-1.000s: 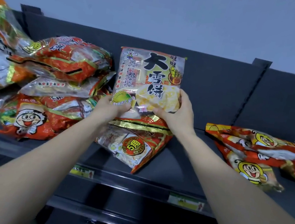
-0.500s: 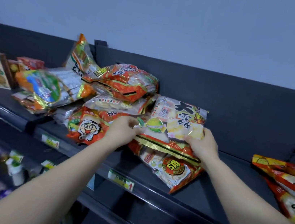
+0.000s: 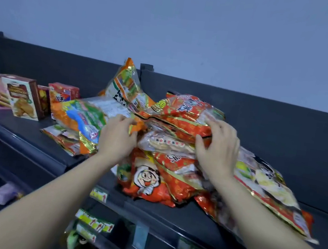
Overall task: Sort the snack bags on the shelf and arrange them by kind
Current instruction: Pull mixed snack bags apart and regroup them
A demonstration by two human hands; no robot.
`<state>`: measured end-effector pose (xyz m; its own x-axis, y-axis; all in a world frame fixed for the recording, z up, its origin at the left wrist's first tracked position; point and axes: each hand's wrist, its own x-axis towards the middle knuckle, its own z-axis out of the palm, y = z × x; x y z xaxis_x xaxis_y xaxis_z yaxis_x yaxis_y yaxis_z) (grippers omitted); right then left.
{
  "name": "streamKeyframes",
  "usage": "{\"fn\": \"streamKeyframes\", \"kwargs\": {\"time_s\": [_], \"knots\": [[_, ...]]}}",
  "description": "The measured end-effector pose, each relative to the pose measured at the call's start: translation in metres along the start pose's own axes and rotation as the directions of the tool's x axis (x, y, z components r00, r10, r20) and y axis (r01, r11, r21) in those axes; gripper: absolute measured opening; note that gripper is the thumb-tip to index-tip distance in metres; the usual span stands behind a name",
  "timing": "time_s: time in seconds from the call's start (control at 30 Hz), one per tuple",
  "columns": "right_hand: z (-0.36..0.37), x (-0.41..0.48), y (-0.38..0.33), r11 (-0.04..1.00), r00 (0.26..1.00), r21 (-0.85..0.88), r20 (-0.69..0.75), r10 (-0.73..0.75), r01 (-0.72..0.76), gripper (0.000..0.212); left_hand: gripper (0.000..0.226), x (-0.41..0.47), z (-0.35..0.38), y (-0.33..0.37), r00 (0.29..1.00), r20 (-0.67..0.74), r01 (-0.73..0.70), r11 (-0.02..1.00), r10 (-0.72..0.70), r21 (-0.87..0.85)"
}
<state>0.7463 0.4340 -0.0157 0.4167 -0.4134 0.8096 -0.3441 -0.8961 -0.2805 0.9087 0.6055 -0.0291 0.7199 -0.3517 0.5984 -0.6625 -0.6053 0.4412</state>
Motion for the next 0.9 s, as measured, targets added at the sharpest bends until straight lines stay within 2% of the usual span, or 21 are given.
{"fn": "streamKeyframes", "kwargs": {"time_s": [0.07, 0.17, 0.23, 0.3, 0.4, 0.47, 0.53, 0.6, 0.67, 0.73, 0.83, 0.9], "knots": [[0.021, 0.006, -0.033, 0.988, 0.988, -0.003, -0.013, -0.154, 0.153, 0.039, 0.044, 0.019, -0.007, -0.031, 0.995, 0.007, 0.099, 0.99, -0.1, 0.104], [0.054, 0.015, -0.074, 0.955, 0.936, 0.039, 0.191, -0.296, 0.294, 0.043, 0.066, 0.04, -0.014, -0.076, 0.941, 0.047, 0.326, 0.935, -0.335, 0.14], [0.075, 0.018, -0.096, 0.951, 0.873, 0.063, 0.382, -0.303, 0.303, 0.052, 0.085, 0.05, -0.015, -0.103, 0.861, 0.134, 0.494, 0.87, -0.491, 0.011], [0.097, 0.018, -0.112, 0.953, 0.799, 0.056, 0.531, -0.281, 0.298, 0.064, 0.094, 0.056, -0.016, -0.122, 0.802, 0.23, 0.593, 0.778, -0.551, -0.206], [0.127, 0.016, -0.13, 0.96, 0.709, 0.043, 0.665, -0.235, 0.277, 0.078, 0.091, 0.062, -0.018, -0.133, 0.787, 0.277, 0.614, 0.66, -0.55, -0.433], [0.143, 0.012, -0.136, 0.965, 0.688, 0.048, 0.693, -0.218, 0.258, 0.087, 0.077, 0.07, -0.018, -0.134, 0.804, 0.236, 0.578, 0.621, -0.546, -0.53], [0.157, 0.012, -0.145, 0.967, 0.719, 0.037, 0.662, -0.212, 0.251, 0.095, 0.054, 0.08, -0.022, -0.137, 0.824, 0.166, 0.521, 0.609, -0.542, -0.597], [0.165, 0.015, -0.153, 0.967, 0.788, 0.031, 0.573, -0.226, 0.255, 0.096, 0.041, 0.09, -0.033, -0.138, 0.811, 0.142, 0.488, 0.523, -0.567, -0.699], [0.168, 0.022, -0.165, 0.95, 0.874, 0.012, 0.389, -0.292, 0.312, 0.094, 0.039, 0.102, -0.047, -0.14, 0.809, 0.13, 0.449, 0.461, -0.573, -0.766], [0.169, 0.031, -0.177, 0.94, 0.928, -0.002, 0.159, -0.337, 0.342, 0.093, 0.039, 0.109, -0.065, -0.137, 0.849, 0.126, 0.388, 0.443, -0.514, -0.809], [0.16, 0.056, -0.191, 0.919, 0.917, -0.05, -0.057, -0.394, 0.392, 0.087, 0.035, 0.117, -0.089, -0.121, 0.928, 0.065, 0.242, 0.463, -0.366, -0.852], [0.151, 0.077, -0.19, 0.932, 0.918, -0.02, -0.17, -0.359, 0.361, 0.074, 0.035, 0.124, -0.1, -0.104, 0.956, 0.014, 0.132, 0.383, -0.294, -0.914]]}}
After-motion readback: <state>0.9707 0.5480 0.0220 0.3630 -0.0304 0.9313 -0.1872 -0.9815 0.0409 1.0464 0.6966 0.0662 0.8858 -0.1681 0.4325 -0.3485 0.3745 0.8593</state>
